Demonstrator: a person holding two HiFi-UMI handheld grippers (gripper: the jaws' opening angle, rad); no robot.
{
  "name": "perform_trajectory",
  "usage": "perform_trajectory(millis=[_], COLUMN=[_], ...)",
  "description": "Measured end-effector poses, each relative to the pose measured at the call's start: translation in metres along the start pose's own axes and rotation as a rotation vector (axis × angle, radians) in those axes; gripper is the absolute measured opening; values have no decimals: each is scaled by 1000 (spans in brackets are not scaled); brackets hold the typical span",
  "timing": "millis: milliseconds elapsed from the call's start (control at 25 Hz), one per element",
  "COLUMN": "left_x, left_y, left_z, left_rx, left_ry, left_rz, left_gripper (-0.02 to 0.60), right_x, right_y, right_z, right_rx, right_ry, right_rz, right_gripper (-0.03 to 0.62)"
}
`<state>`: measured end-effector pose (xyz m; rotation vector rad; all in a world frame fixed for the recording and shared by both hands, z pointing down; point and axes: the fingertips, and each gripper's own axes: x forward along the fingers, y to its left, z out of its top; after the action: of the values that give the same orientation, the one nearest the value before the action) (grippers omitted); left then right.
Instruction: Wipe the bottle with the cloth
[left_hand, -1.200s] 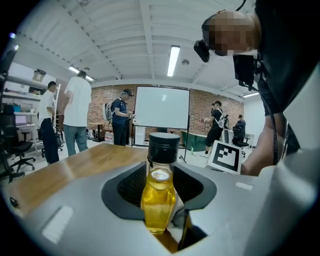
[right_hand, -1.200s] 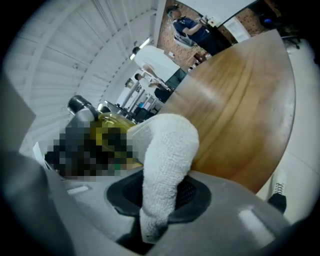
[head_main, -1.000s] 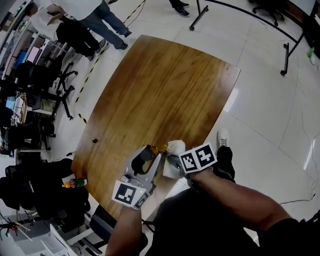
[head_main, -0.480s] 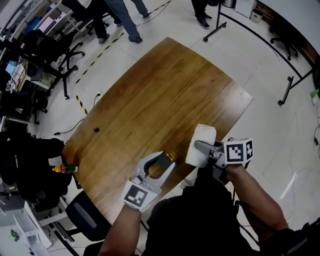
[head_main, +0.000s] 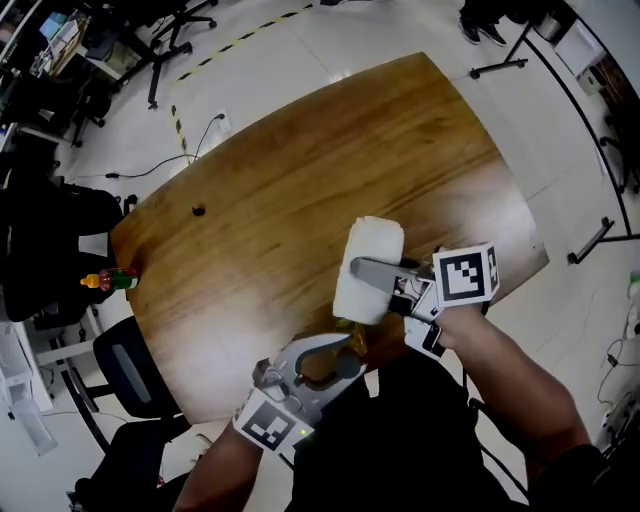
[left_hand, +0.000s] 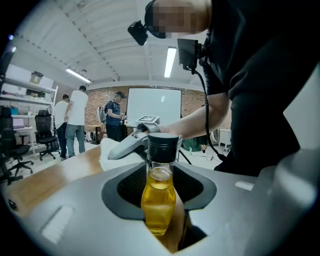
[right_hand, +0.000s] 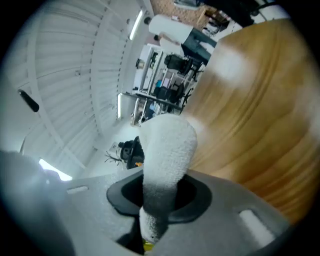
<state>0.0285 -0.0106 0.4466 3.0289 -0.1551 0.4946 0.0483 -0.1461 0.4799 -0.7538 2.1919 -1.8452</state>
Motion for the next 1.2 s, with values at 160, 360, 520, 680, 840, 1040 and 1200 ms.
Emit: perform_trajectory(millis=[160, 360, 520, 680, 840, 1040, 1200], left_x=[4, -3, -4, -4, -5, -5, -5], left_y=[3, 9, 12, 12, 12, 12, 11], left_z=[10, 0, 0, 1, -1, -2, -1], left_rx=[-11, 1, -12, -2, 11, 19, 29], left_ry=[-46, -34, -50, -58, -60, -64, -63], left_rz=[15, 13, 32, 45, 55, 48, 39], left_gripper=[172, 172, 172, 172, 172, 173, 173], right_x=[44, 78, 76, 73, 74, 76, 79], right_y=[8, 20, 4, 0, 0, -17, -36], right_z=[-16, -38, -62, -83, -88, -96, -105], right_rx=[24, 112, -23, -295, -483, -643, -816], right_ry=[231, 432, 608, 691, 668, 682, 756], right_rz=[36, 129, 75, 108, 159, 144, 94], right_gripper=[72, 72, 72, 72, 72, 72, 72])
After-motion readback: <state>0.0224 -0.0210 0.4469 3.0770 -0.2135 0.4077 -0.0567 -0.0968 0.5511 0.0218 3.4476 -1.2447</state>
